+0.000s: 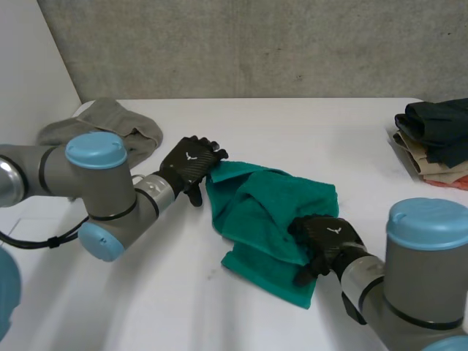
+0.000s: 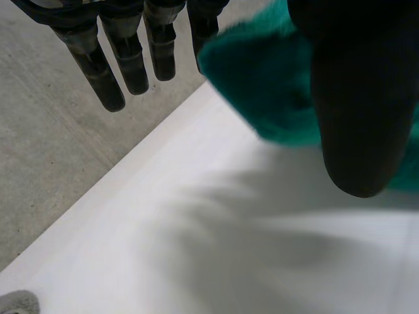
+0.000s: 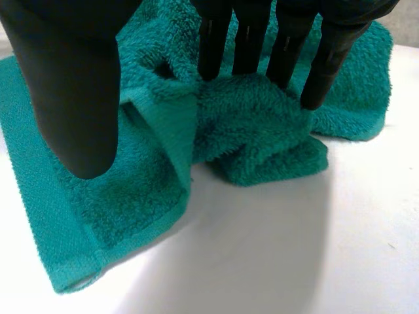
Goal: Fold the laundry.
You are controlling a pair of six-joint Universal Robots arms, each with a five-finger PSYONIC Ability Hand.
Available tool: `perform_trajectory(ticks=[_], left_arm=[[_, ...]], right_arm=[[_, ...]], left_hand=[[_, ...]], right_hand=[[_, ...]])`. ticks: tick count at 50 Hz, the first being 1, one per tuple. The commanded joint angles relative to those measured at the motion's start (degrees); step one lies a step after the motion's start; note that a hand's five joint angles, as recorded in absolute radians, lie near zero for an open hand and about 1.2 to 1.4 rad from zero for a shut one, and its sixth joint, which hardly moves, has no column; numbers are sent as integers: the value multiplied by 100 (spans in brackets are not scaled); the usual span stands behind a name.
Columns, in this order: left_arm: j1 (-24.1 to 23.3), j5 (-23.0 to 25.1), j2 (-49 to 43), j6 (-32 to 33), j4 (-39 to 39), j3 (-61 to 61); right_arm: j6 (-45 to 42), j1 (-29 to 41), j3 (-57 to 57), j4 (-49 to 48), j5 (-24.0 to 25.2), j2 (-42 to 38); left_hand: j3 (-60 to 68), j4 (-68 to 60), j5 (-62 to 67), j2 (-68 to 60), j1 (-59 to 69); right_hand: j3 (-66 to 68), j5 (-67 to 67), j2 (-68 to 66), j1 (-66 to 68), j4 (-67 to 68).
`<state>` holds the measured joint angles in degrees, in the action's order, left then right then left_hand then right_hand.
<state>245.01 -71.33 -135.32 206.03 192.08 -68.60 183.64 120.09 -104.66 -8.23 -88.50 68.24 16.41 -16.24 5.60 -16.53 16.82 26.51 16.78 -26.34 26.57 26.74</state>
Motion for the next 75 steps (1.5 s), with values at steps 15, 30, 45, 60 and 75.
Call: perform_trajectory(ticks=[15,30,45,60,75], left_arm=[[-270,341,-50,-684,-39,603],[-76,-409,1596,-1698,22,-522],[99,603,2185,-1040,925,-2402],[328,1024,2080,271,1534,-2931],[389,1341,1043,341,1306,-2184]], right_arm=[[-1303,261,323,-645,-616,-4],[-3211,-284,973,489,-343,577],[-3440,-513,1299,533,-308,568],[-3572,-522,1272,533,-308,515],[-3546,-495,1184,524,-299,392]], left_hand=[[6359,-6376,6440,-6347,6318],[6359,-6376,6440,-6347,6318],[1500,-1517,1581,-1489,1459],[1349,-1365,1430,-1337,1308],[1433,-1449,1514,-1421,1392]], right_hand=[[5349,5322,-5366,5343,5326],[5349,5322,-5366,5343,5326],[5349,5322,-5366,5343,5326],[5349,5322,-5366,5343,5326],[5349,5322,-5366,5343,5326]])
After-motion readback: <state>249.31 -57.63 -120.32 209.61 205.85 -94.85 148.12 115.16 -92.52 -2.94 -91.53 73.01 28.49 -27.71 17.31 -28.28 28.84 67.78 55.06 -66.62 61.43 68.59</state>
